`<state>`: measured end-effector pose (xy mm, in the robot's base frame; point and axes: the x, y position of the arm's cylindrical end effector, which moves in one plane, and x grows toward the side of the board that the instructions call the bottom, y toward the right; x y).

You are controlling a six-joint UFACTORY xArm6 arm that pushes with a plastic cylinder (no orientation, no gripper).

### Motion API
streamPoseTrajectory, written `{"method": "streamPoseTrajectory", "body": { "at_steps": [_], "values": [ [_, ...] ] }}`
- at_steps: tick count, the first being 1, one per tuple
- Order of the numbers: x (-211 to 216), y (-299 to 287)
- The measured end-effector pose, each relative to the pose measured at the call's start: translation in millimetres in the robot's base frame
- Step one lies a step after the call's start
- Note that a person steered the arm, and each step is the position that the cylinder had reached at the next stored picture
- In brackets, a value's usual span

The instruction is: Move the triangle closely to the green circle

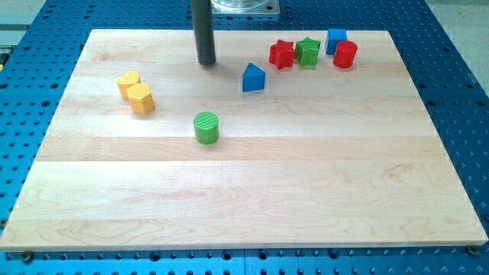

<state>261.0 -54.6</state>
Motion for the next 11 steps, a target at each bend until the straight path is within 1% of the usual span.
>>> {"method": "streamPoseTrajectory", "body": {
  "at_steps": [1, 3, 4, 5, 6, 7, 8, 9, 11],
  "values": [
    [-35, 42],
    [-67, 195],
    [-69, 246],
    [-50, 245],
    [-26, 192],
    [33, 108],
    [93, 61],
    [122, 41],
    [167, 47]
  ]
}}
